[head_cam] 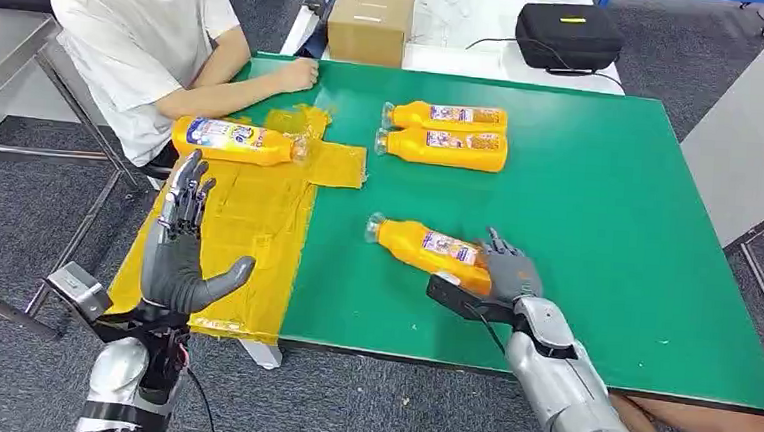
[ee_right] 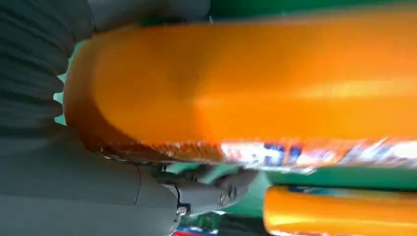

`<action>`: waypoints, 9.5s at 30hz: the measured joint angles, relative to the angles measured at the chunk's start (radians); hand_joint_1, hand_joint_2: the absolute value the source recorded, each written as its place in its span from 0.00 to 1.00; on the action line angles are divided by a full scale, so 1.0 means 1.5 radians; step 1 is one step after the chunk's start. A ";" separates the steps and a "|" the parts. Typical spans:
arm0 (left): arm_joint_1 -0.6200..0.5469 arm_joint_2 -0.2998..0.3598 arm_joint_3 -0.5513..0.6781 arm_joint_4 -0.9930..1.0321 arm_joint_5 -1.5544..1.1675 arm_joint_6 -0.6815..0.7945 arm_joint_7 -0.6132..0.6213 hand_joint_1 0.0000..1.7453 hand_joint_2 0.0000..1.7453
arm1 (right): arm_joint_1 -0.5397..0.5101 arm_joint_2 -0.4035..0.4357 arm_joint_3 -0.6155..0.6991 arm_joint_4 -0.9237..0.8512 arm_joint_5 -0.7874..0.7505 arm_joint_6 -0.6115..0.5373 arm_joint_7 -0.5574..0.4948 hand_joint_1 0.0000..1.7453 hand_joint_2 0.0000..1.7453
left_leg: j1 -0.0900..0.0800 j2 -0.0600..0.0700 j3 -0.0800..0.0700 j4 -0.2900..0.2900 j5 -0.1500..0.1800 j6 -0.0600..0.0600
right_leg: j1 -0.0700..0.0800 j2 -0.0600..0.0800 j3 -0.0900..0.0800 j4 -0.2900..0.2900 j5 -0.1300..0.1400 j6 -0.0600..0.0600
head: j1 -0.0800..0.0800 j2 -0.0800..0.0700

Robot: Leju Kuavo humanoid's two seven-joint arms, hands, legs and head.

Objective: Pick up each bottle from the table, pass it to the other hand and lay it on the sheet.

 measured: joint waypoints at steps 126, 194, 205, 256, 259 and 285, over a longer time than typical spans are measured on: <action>-0.016 -0.014 -0.153 0.171 0.307 -0.153 0.187 1.00 1.00 | 0.174 0.125 0.169 -0.247 -0.438 0.104 -0.320 0.00 1.00 | 0.000 0.000 -0.003 0.000 -0.001 0.000 | 0.000 0.001 -0.003 0.000 -0.001 0.000 | 0.000 0.000; -0.387 0.193 -0.054 0.747 -0.527 0.082 0.118 0.00 1.00 | 0.181 0.156 0.135 -0.145 -0.490 0.046 -0.360 0.00 0.00 | 0.000 0.000 0.006 -0.001 -0.001 -0.001 | 0.000 0.002 0.007 0.001 -0.001 -0.001 | 0.001 0.000; -0.345 0.175 -0.027 0.703 -0.424 0.165 0.010 0.00 1.00 | 0.178 0.159 0.135 -0.135 -0.492 0.041 -0.365 0.00 0.00 | 0.000 0.000 0.007 -0.001 -0.001 -0.001 | 0.000 0.002 0.006 0.001 -0.001 -0.001 | 0.001 0.000; -0.065 0.050 0.076 0.085 -0.078 0.043 0.019 0.00 1.00 | 0.184 0.005 0.088 -0.285 -0.054 -0.086 -0.009 0.00 1.00 | 0.000 0.000 -0.002 0.000 -0.001 -0.001 | 0.000 0.002 -0.002 0.000 0.000 0.000 | 0.001 0.000; -0.060 0.049 0.076 0.085 -0.078 0.043 0.020 0.00 1.00 | 0.179 0.003 0.080 -0.260 -0.051 -0.086 -0.005 0.00 1.00 | 0.000 0.000 -0.002 0.000 -0.001 -0.001 | 0.000 0.002 -0.002 0.000 -0.001 0.000 | 0.001 0.000; -0.055 0.042 0.075 0.099 -0.070 0.033 0.018 0.00 1.00 | 0.079 0.014 0.079 -0.112 0.027 -0.115 0.016 0.00 1.00 | 0.000 0.000 -0.002 0.000 0.000 -0.001 | 0.000 0.002 -0.002 0.000 0.000 0.000 | 0.001 0.000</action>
